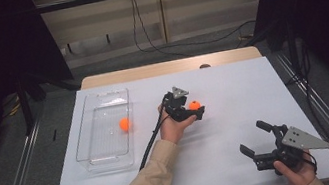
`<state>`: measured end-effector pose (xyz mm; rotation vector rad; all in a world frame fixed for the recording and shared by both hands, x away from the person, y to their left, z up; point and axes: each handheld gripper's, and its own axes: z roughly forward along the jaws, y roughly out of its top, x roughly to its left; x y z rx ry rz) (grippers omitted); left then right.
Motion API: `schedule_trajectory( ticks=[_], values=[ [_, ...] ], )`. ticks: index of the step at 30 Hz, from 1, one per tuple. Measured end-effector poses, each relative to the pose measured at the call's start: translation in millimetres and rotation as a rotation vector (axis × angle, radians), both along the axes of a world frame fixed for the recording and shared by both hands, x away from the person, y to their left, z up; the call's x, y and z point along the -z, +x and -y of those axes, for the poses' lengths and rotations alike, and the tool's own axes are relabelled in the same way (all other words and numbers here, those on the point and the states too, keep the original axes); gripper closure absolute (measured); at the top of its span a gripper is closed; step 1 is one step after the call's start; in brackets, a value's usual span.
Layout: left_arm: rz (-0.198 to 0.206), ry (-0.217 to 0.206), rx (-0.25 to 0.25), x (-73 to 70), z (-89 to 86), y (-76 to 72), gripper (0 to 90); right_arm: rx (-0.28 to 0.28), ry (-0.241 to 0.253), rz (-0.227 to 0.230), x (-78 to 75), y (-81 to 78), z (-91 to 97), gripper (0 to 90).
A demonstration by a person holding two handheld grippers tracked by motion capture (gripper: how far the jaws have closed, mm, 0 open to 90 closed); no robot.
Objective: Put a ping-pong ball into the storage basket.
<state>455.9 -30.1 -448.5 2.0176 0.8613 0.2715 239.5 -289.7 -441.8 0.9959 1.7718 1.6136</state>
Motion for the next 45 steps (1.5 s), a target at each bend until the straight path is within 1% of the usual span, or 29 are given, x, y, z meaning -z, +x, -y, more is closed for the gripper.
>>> schedule_trajectory(
  ticks=[2, 10, 15, 17, 20, 21, 26, 28, 30, 32, 33, 35, 38, 39, 41, 45],
  values=[
    [-0.005, -0.003, -0.001, 0.5, 0.8, 0.0, 8.6, -0.001, 0.001, -0.001, 0.1, 0.1, -0.1, 2.4],
    [0.002, 0.002, 0.006, 1.3, 2.1, 1.6, 11.6, 0.0, 0.0, -0.002, 0.3, 0.2, 0.3, 2.4],
    [0.001, 0.003, 0.015, 3.0, 4.1, 2.2, 15.8, 0.0, 0.001, -0.002, 0.4, 0.2, 0.2, 2.4],
    [0.003, 0.014, 0.025, 3.7, 4.1, 3.1, 17.2, -0.001, 0.001, -0.002, 0.2, 0.0, 0.2, 2.4],
    [-0.004, 0.014, 0.016, 5.0, 4.4, 4.1, 19.5, 0.0, 0.0, -0.002, 0.3, 0.1, 0.4, 2.4],
    [-0.003, 0.019, 0.017, 5.3, 4.1, 4.8, 19.8, 0.0, 0.0, -0.002, 0.3, 0.1, 0.4, 2.4],
    [-0.01, 0.01, 0.023, 6.5, 5.4, 5.3, 23.8, 0.0, 0.002, -0.002, 0.2, 0.1, 0.4, 2.4],
    [-0.01, 0.015, 0.02, 6.6, 5.2, 5.9, 25.4, 0.0, 0.0, -0.001, 0.2, 0.2, 0.5, 2.4],
    [-0.007, 0.023, 0.027, 6.9, 4.9, 6.6, 27.7, 0.0, 0.0, -0.001, 0.2, 0.1, 0.3, 2.4],
    [-0.008, 0.028, 0.03, 7.3, 4.9, 7.3, 28.5, -0.001, 0.0, -0.001, 0.2, 0.1, 0.3, 2.4],
    [-0.013, 0.019, 0.026, 8.1, 5.4, 7.4, 28.9, -0.001, 0.0, -0.001, 0.2, 0.1, 0.3, 2.4],
    [-0.019, 0.025, 0.028, 9.0, 5.0, 8.3, 30.0, -0.001, 0.0, -0.002, 0.3, 0.2, 0.4, 2.4],
    [-0.024, 0.02, 0.029, 10.9, 5.5, 9.0, 30.8, -0.001, 0.0, -0.001, 0.2, 0.1, 0.0, 2.4],
    [-0.023, 0.026, 0.031, 11.3, 5.7, 9.1, 31.4, -0.001, 0.0, 0.0, 0.2, 0.1, -0.1, 2.4],
    [-0.023, 0.021, 0.031, 11.8, 6.1, 9.7, 32.1, -0.001, -0.001, -0.002, 0.3, 0.2, -0.2, 2.4],
    [-0.024, 0.027, 0.036, 12.7, 6.2, 10.7, 34.8, -0.002, 0.0, -0.001, 0.3, 0.2, -0.1, 2.4]
  ],
)
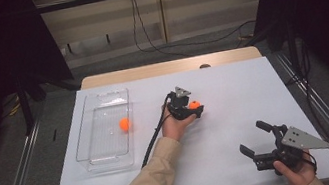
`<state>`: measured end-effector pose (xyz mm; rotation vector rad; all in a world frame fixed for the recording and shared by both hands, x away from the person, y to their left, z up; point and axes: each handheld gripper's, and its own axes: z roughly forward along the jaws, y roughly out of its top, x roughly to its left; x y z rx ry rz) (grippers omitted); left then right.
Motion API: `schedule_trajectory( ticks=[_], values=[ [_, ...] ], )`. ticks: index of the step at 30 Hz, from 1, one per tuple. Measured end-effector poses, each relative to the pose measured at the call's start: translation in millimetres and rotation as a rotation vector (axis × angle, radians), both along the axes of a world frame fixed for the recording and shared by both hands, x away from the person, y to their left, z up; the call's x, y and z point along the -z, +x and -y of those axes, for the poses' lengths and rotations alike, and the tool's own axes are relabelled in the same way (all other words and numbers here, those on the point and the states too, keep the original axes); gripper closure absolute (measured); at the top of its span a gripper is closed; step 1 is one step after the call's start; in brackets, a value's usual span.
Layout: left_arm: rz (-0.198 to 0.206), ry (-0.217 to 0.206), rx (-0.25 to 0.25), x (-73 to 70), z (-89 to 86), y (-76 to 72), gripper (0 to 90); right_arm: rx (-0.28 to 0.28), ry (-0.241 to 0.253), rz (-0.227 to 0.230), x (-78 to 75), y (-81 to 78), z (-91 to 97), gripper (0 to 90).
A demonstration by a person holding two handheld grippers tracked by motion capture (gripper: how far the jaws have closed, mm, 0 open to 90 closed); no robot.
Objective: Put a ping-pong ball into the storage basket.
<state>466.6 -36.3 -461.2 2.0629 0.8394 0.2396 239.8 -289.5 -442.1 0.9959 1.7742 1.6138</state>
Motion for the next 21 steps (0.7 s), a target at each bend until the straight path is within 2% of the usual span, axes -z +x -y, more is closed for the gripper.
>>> schedule_trajectory(
  ticks=[12, 21],
  values=[
    [0.002, 0.022, 0.012, 3.3, 2.0, 0.7, 43.3, 0.001, 0.0, 0.0, 0.0, 0.0, 0.2, 2.4],
    [-0.008, 0.014, 0.007, 3.7, 2.6, 1.5, 47.7, 0.0, 0.001, 0.002, -0.1, 0.0, 0.2, 2.4]
  ],
)
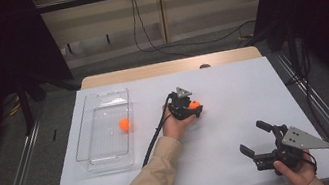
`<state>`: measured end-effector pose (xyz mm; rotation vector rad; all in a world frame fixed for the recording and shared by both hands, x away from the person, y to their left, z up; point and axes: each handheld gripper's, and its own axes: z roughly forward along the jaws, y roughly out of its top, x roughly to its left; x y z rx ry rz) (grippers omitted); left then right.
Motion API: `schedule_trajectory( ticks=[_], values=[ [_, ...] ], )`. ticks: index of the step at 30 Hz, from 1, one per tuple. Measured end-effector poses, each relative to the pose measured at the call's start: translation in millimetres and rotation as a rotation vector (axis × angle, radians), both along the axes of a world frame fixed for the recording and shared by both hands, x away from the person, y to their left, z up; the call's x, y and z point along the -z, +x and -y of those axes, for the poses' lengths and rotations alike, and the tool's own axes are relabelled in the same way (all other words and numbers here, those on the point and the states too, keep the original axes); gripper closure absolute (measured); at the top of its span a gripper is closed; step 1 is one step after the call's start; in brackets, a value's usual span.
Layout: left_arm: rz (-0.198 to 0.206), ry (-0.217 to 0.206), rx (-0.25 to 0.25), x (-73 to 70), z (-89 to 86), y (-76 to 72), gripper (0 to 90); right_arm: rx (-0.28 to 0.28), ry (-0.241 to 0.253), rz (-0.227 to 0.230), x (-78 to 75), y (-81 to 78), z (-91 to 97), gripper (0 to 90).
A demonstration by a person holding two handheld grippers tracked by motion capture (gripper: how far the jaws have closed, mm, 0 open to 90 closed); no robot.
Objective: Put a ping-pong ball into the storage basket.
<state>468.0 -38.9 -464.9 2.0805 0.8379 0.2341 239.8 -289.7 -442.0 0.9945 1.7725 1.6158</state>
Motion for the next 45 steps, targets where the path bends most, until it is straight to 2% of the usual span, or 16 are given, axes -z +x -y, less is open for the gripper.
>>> schedule_trajectory(
  ticks=[20, 31, 35, 45],
  values=[
    [0.0, 0.008, 0.003, 0.1, 1.2, -0.3, 50.8, -0.001, -0.001, 0.0, -0.2, -0.2, 0.1, 2.4],
    [-0.022, 0.002, 0.01, -4.1, -1.0, -1.4, 50.9, -0.002, -0.001, 0.001, -0.2, -0.1, 0.0, 2.4],
    [-0.032, -0.013, 0.009, -6.2, -1.6, -2.3, 50.9, 0.0, -0.001, 0.001, -0.3, -0.3, -0.1, 2.4],
    [-0.042, -0.009, 0.02, -11.5, -4.5, -3.9, 50.9, -0.001, -0.002, 0.0, -0.2, -0.3, -0.4, 2.4]
  ],
)
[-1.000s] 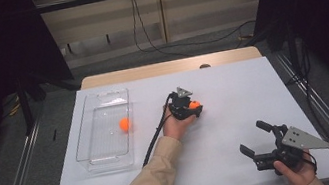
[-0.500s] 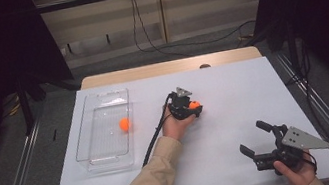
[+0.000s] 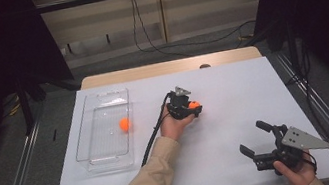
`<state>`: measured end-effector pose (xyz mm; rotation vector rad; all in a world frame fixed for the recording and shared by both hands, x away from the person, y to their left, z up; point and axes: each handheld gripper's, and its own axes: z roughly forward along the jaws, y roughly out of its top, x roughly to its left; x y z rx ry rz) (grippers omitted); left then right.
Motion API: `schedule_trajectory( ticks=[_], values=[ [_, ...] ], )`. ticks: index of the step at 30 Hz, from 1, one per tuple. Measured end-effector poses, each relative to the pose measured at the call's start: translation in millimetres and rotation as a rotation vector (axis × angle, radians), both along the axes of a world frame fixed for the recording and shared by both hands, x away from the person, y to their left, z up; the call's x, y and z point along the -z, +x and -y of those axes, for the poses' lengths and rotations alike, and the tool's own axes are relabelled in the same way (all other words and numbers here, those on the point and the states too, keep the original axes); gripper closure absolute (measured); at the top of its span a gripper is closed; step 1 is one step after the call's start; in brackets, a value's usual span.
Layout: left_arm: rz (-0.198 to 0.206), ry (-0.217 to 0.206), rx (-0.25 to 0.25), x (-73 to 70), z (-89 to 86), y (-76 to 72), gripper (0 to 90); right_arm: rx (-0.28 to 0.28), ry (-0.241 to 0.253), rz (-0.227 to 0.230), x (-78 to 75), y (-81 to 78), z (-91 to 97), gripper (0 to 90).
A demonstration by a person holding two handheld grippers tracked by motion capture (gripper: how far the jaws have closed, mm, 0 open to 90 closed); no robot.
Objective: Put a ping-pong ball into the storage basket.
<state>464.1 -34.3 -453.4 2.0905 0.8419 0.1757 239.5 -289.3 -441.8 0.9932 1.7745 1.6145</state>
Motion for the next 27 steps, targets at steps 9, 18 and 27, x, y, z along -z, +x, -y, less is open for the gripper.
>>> schedule_trajectory(
  ticks=[9, 18, 27],
  values=[
    [-0.013, 0.001, 0.008, -4.7, -1.9, -2.0, 51.0, 0.0, 0.0, 0.0, -0.1, -0.2, 0.1, 2.4],
    [-0.02, -0.003, 0.016, -7.7, -4.7, -3.5, 51.0, 0.001, 0.0, 0.0, 0.1, 0.1, -0.1, 2.4],
    [-0.017, -0.004, 0.024, -12.3, -7.9, -5.4, 51.0, 0.004, 0.002, 0.001, 0.0, -0.1, 1.1, 2.4]
  ],
)
